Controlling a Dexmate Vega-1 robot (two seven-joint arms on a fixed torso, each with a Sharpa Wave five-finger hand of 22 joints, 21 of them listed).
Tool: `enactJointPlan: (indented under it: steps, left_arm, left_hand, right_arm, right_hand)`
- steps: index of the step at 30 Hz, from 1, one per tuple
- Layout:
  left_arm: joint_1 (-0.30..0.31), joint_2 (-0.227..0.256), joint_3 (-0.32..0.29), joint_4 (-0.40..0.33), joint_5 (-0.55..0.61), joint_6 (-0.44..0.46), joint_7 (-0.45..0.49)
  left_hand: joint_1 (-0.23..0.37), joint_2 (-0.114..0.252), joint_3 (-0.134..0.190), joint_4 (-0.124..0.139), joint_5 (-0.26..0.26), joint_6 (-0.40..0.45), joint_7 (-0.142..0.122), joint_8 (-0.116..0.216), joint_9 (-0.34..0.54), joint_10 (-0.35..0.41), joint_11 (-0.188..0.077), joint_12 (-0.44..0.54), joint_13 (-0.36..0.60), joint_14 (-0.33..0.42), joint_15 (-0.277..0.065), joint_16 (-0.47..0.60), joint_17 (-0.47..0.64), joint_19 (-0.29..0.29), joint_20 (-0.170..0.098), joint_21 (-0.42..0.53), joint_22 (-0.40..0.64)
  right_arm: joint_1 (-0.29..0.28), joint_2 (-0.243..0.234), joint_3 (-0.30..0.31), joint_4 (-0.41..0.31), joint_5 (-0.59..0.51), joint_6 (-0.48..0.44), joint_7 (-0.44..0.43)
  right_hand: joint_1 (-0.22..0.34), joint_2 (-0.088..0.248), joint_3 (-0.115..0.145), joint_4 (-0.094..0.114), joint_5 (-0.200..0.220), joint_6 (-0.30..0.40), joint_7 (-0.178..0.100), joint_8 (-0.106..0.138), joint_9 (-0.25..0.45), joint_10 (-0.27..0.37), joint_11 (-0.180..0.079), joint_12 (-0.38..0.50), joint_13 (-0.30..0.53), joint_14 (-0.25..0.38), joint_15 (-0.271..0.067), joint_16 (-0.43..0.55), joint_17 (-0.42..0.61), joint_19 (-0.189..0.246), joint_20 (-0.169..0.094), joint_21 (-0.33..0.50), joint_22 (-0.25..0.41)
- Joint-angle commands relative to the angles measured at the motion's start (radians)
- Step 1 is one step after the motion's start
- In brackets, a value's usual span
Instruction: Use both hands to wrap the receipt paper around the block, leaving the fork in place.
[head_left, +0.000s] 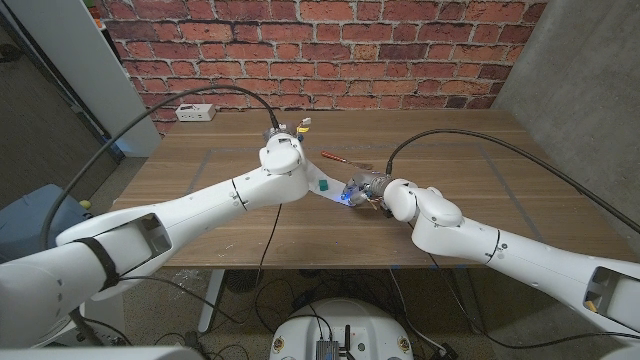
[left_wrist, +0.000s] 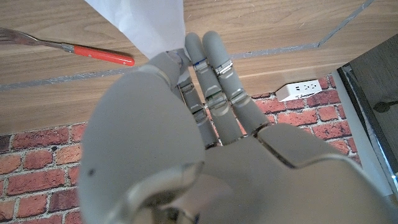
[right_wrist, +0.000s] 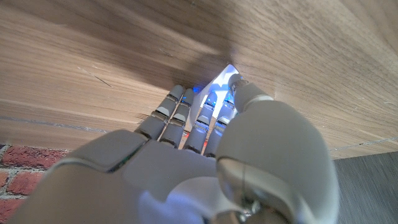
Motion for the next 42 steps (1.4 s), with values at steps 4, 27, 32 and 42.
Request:
enactJointPlan:
  steps: [4,27,32,42]
  left_arm:
    - [0.029,-0.047,0.01,0.075,0.34,0.018,-0.214]
    - [-0.009,-0.026,0.018,0.066,0.188,0.005,-0.168]
    - [-0.049,-0.012,0.055,0.075,0.091,0.006,-0.133]
    - [-0.075,0.0,0.087,0.074,0.029,0.018,-0.083]
  left_hand:
    - [0.001,0.008,0.006,0.0,0.006,0.004,-0.009,-0.002,0.002,0.0,-0.003,-0.001,0.003,0.105,-0.102,-0.005,0.002,-0.011,-0.085,0.013,0.002]
    - [-0.001,0.008,0.006,-0.001,0.007,0.005,-0.009,-0.011,0.004,0.002,-0.004,-0.004,0.006,0.107,-0.102,-0.016,0.004,-0.021,-0.085,0.028,0.002]
    - [-0.003,0.013,0.006,0.001,0.005,-0.01,-0.01,-0.015,0.013,-0.009,-0.005,-0.01,0.007,0.102,-0.103,-0.026,-0.004,-0.024,-0.084,0.033,0.003]
    - [-0.006,0.018,0.005,0.003,0.0,-0.014,-0.01,-0.018,0.018,-0.015,-0.01,-0.015,0.007,0.098,-0.103,-0.035,-0.01,-0.031,-0.083,0.038,0.002]
  right_arm:
    - [-0.028,-0.025,0.021,-0.034,-0.014,-0.052,-0.042]
    - [-0.111,-0.079,0.122,-0.112,0.055,-0.101,-0.174]
    - [-0.143,-0.077,0.163,-0.112,0.101,-0.038,-0.225]
    - [-0.126,-0.081,0.141,-0.111,0.085,-0.003,-0.229]
  right_hand:
    - [-0.064,-0.015,-0.027,0.017,-0.001,0.002,0.015,0.004,0.001,0.01,0.059,0.007,0.003,0.025,-0.096,0.011,0.013,0.0,0.02,-0.002,0.001]
    - [-0.12,-0.03,-0.05,0.025,0.005,0.021,0.029,0.009,0.002,0.02,0.066,0.013,0.006,0.031,-0.083,0.006,0.016,0.018,0.034,0.004,0.0]
    - [-0.114,-0.028,-0.046,0.015,0.008,0.015,0.027,0.005,0.002,0.024,0.065,0.014,0.006,0.036,-0.084,0.006,0.015,0.02,0.033,0.004,0.0]
    - [-0.025,0.013,-0.022,-0.053,0.016,0.03,-0.007,0.016,0.003,0.059,0.005,0.025,0.008,0.056,-0.116,0.027,0.032,0.031,0.016,0.007,-0.001]
